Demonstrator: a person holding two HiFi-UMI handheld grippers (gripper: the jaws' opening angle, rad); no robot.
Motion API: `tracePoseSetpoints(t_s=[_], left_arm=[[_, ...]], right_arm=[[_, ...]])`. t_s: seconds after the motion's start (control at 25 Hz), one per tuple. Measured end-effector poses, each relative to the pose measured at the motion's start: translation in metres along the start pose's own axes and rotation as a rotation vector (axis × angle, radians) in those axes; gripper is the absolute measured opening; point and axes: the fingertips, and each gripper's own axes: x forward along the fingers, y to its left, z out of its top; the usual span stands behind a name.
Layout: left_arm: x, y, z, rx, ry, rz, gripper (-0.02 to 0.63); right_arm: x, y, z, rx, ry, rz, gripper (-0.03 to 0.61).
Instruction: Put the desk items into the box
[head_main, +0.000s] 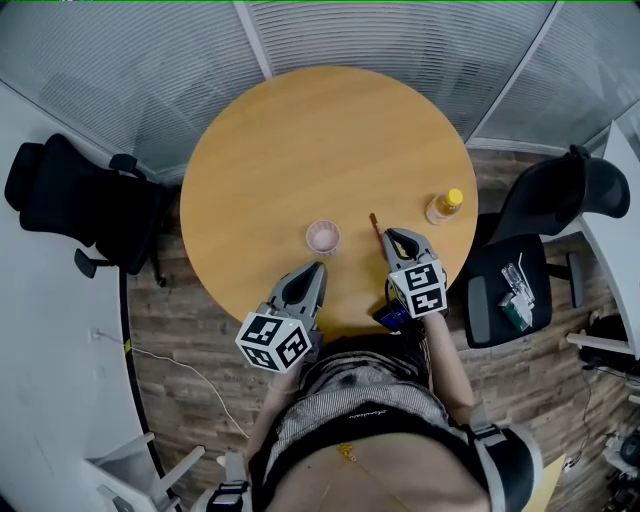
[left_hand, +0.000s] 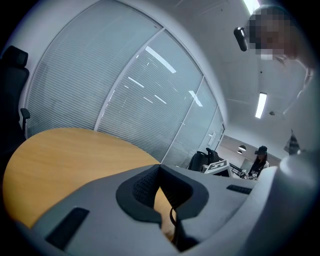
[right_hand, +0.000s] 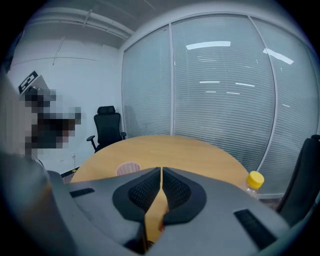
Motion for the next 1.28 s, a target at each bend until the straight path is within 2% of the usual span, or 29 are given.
tracePoseSetpoints(t_s=[0.28, 0.52, 0.8, 1.28], left_arm=[[-0.002, 0.005, -0.004, -0.013, 0.006, 0.015, 0.002], [-0.006, 0.011, -0.01, -0.032, 0.017, 0.024, 0.002], [-0.009, 0.017, -0.02, -0.064, 0.035, 0.035, 0.002], [-0.013, 0.028, -0.034, -0.113, 0.061, 0.042, 0.002]], right_arm=[[0.021, -0.009, -0.026, -0.014, 0.085, -0.004, 0.025], [0.035, -0.008, -0.043, 0.018, 0.142, 0.012, 0.025], [0.048, -0.011, -0.067, 0.034, 0.216, -0.008, 0.025], [0.062, -0.005, -0.107, 0.045, 0.327, 0.026, 0.028]])
